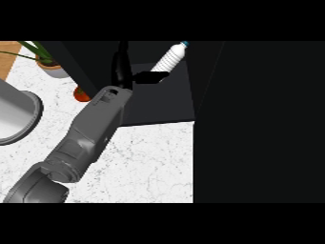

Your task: Pick up the bottled water, place it into the cabinet and close the cabinet

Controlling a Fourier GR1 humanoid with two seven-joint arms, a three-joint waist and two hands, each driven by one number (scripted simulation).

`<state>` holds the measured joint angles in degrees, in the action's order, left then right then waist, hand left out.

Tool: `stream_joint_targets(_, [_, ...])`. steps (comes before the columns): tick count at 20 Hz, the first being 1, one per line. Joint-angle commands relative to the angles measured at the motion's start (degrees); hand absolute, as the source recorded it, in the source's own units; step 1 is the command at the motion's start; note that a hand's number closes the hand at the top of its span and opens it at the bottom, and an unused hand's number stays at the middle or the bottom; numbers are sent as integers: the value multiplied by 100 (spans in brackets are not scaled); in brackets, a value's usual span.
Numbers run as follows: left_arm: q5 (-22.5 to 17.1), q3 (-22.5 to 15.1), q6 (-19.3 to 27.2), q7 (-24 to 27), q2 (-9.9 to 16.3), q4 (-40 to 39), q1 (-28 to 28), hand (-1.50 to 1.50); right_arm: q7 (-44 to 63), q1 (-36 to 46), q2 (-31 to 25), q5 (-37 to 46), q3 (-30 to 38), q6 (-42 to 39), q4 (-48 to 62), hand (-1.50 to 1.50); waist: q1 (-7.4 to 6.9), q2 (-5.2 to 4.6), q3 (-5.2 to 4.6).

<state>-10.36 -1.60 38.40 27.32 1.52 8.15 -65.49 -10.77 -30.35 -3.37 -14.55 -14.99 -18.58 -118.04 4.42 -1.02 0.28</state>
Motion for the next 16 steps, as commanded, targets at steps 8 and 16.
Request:
stream_joint_targets(8, [-466,542,-1806,1151,498,566,467,-150,338,32,-57,-135,97,176,-386,-150,-261,23,-38])
stream_joint_targets(16, [-579,416,-2191,1370,131,1140,790,-150,187,-102,115,109,-108,338,-332,-150,-473,124,-31])
